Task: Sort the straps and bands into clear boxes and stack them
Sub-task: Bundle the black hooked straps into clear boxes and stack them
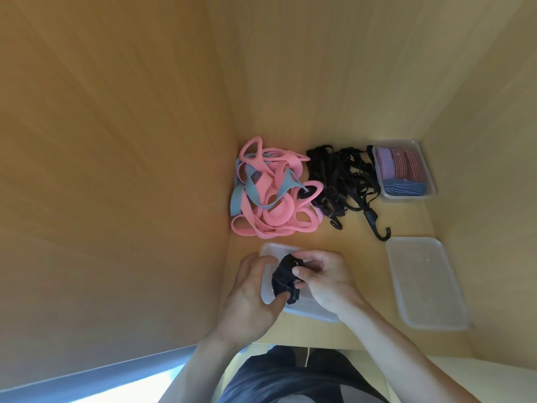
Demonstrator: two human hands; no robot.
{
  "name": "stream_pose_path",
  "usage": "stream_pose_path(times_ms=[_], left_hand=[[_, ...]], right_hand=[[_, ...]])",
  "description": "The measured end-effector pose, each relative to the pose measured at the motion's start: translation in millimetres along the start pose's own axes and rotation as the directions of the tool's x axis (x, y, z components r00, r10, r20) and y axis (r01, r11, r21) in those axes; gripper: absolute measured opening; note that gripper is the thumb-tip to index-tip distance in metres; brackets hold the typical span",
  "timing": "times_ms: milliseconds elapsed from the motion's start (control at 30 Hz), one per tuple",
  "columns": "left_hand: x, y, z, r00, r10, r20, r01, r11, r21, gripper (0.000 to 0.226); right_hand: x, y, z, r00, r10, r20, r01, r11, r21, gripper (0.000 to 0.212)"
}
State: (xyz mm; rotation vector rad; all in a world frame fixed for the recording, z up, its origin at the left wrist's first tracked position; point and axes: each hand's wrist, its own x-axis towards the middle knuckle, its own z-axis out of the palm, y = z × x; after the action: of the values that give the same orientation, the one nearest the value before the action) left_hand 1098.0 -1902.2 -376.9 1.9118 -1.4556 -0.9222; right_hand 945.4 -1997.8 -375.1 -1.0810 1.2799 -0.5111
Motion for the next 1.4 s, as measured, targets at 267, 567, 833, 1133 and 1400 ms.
stream_pose_path(times_ms=[267, 567, 833, 1133, 1400], left_hand=[[10.3, 11.3, 13.5, 0.993, -0.051, -0.11, 0.079, 0.961, 0.266, 0.042], [25.5, 13.5, 13.9, 0.987, -0.072, -0.142, 0.116, 0.937, 0.33, 0.041], [30.7, 9.4, 15.6, 0.984, -0.088, -0.154, 0.129, 0.95, 0.284, 0.037], [28.9, 0.4, 11.7, 0.99, -0.043, -0.132, 0.067, 0.98, 0.186, 0.019], [32.3, -1.6, 2.4, 0.998, 0.014, 0.057, -0.022, 0.989, 0.146, 0.026]], right_hand=[[3.7, 5.6, 16.7, 0.988, -0.12, -0.093, 0.078, 0.927, -0.367, 0.023], [1.8, -4.0, 23.7, 0.971, -0.235, -0.031, 0.172, 0.788, -0.591, 0.034], [-6.5, 5.3, -7.1, 0.951, -0.258, 0.169, 0.306, 0.859, -0.41, 0.027], [-12.6, 7.9, 5.0, 0.958, -0.267, 0.108, 0.273, 0.726, -0.631, 0.03], [-6.1, 5.9, -4.5, 0.932, -0.329, 0.149, 0.355, 0.761, -0.542, 0.026]])
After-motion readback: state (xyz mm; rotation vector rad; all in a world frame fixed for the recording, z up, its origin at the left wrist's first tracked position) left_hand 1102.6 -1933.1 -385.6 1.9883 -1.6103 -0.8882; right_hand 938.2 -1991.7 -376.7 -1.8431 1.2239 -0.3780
